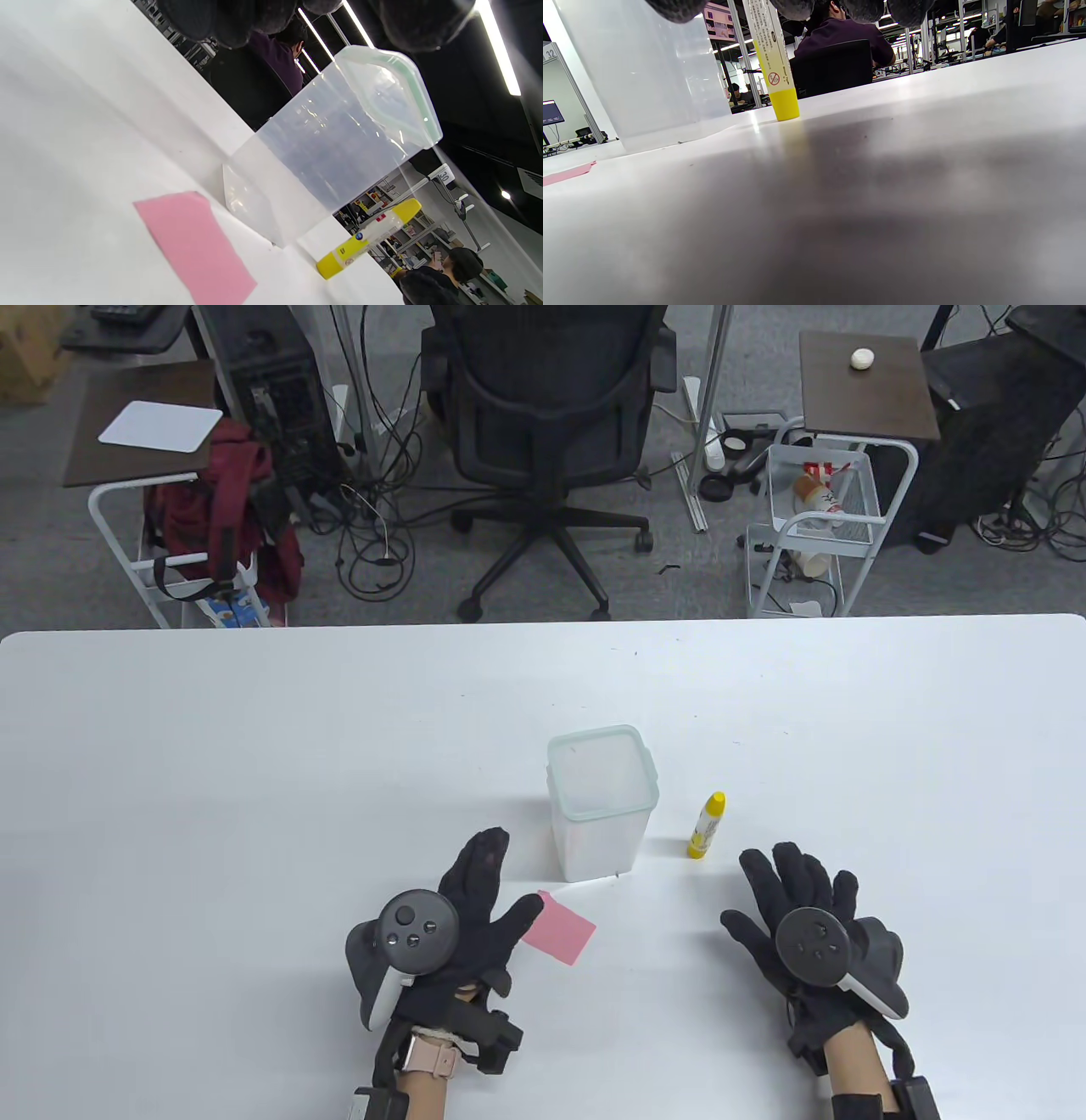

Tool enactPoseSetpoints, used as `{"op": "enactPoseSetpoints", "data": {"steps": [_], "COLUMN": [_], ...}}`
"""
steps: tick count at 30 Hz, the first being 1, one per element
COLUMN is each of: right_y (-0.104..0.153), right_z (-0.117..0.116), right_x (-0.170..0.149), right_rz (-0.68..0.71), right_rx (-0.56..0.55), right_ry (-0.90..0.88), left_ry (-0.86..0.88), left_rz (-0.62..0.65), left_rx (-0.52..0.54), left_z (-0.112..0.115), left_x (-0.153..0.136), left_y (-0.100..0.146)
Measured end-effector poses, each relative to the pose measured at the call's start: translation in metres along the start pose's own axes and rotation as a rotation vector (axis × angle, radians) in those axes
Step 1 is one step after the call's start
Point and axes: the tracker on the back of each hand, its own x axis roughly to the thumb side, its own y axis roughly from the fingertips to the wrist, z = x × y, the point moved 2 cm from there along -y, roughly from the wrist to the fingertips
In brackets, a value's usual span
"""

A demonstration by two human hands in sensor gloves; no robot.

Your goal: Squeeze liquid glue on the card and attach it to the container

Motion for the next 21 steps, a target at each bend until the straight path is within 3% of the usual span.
{"op": "enactPoseSetpoints", "data": {"steps": [9, 21], "right_y": [-0.005, -0.045], "right_z": [0.0, -0.008], "right_x": [-0.006, -0.007], "right_rz": [-0.034, -0.127], "right_rx": [-0.033, -0.021], "right_ry": [-0.121, -0.463], "left_ry": [0.101, 0.144], "left_rz": [-0.055, -0.07], "left_rx": [-0.025, -0.019], "left_z": [0.007, 0.004], "left_x": [-0.025, -0.029], "left_y": [0.004, 0.004]}}
